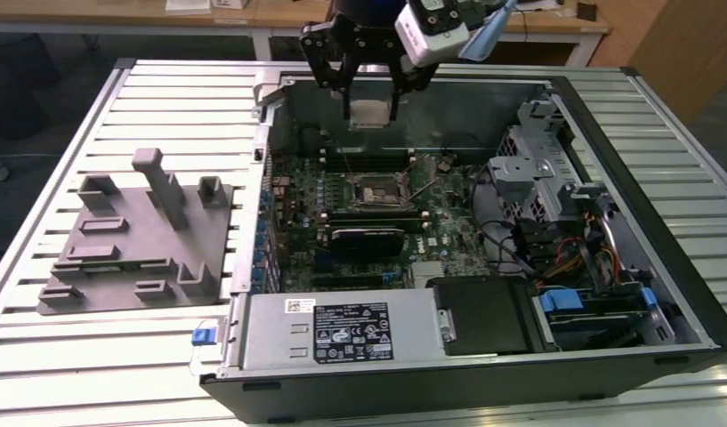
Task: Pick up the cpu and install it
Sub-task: 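Pick up the cpu and move it towards the insertion slot, then place the cpu into insertion slot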
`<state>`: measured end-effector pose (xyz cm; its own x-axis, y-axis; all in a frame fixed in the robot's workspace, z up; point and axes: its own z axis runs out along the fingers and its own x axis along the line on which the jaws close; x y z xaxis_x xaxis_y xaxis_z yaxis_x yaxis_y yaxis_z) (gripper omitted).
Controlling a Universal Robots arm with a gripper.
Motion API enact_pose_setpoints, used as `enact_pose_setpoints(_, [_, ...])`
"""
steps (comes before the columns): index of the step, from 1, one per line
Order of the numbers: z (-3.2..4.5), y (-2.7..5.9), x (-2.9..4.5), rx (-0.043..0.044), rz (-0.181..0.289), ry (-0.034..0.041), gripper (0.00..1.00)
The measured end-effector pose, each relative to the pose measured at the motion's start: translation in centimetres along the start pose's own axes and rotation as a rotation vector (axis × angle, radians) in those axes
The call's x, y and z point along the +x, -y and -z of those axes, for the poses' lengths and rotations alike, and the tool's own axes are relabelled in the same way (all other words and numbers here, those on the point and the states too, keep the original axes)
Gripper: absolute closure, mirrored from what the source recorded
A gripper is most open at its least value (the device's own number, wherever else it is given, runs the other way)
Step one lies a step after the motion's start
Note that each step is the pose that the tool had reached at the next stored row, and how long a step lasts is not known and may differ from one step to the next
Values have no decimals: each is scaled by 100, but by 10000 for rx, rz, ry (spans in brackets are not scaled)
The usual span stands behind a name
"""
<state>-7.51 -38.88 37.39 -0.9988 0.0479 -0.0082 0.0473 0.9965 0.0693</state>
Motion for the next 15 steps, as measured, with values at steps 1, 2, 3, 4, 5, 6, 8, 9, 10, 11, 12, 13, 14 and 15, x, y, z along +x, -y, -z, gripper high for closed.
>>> enact_pose_setpoints(1, [-3, -4, -30, 0, -12, 1, 46])
enact_pose_setpoints(2, [-6, -8, -60, 0, -25, 2, 46])
enact_pose_setpoints(3, [-10, -12, -89, 0, -36, 2, 46])
enact_pose_setpoints(4, [-13, -16, -119, 0, -47, 3, 46])
enact_pose_setpoints(5, [-15, -20, -150, 1, -57, 4, 46])
enact_pose_setpoints(6, [-18, -23, -179, 0, -68, 5, 46])
enact_pose_setpoints(8, [-24, -28, -238, 1, -87, 6, 46])
enact_pose_setpoints(9, [-26, -31, -266, 1, -96, 7, 46])
enact_pose_setpoints(10, [-27, -32, -287, 0, -110, 8, 46])
enact_pose_setpoints(11, [-29, -33, -303, -1, -127, 9, 46])
enact_pose_setpoints(12, [-30, -33, -314, 0, -148, 11, 46])
enact_pose_setpoints(13, [-30, -33, -322, 1, -169, 12, 46])
enact_pose_setpoints(14, [-30, -34, -329, 4, -184, 13, 46])
enact_pose_setpoints(15, [-31, -34, -335, 5, -191, 14, 46])
